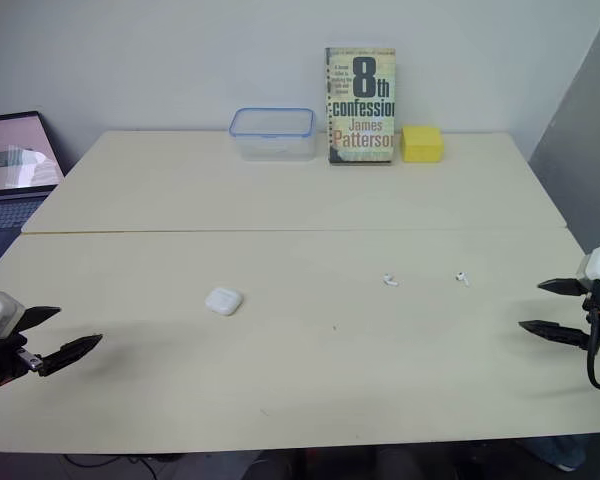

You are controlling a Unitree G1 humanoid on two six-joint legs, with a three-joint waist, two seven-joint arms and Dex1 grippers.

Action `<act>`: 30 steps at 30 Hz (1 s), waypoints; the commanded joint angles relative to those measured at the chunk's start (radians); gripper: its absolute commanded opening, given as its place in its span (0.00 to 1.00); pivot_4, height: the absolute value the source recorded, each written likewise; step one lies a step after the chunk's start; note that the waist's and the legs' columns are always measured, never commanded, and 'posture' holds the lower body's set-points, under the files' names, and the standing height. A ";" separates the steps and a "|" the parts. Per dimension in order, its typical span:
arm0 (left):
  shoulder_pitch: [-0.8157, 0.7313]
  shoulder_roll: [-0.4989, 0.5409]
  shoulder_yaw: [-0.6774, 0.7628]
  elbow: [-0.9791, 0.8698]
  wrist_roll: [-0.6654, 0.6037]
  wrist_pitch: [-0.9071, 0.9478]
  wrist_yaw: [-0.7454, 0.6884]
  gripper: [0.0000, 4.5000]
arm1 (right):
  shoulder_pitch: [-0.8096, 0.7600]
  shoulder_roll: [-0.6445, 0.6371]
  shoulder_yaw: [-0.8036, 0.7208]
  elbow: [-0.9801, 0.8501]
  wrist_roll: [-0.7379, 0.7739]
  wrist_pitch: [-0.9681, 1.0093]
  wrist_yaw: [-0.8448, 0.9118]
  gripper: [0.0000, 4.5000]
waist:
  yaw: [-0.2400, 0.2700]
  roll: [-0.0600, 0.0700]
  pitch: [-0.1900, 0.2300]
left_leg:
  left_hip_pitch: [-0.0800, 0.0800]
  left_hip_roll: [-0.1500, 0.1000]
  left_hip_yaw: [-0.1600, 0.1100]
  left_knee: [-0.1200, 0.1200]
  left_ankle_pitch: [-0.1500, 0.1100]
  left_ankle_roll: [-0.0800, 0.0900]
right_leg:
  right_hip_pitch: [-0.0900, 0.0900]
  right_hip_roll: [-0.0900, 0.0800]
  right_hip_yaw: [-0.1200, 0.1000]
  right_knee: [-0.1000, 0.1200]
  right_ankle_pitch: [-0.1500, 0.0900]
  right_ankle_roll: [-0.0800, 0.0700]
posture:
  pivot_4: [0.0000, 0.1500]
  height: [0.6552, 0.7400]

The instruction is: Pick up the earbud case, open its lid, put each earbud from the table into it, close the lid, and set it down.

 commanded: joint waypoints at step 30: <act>-0.039 -0.056 -0.012 -0.278 -0.253 0.272 -0.014 1.00 | -0.010 0.020 -0.041 -0.118 0.046 0.038 0.011 0.99 | 0.000 0.000 0.000 | 0.000 0.000 0.000 0.000 0.000 0.000 | 0.000 0.000 0.001 0.000 0.000 0.000 | 1.00 1.00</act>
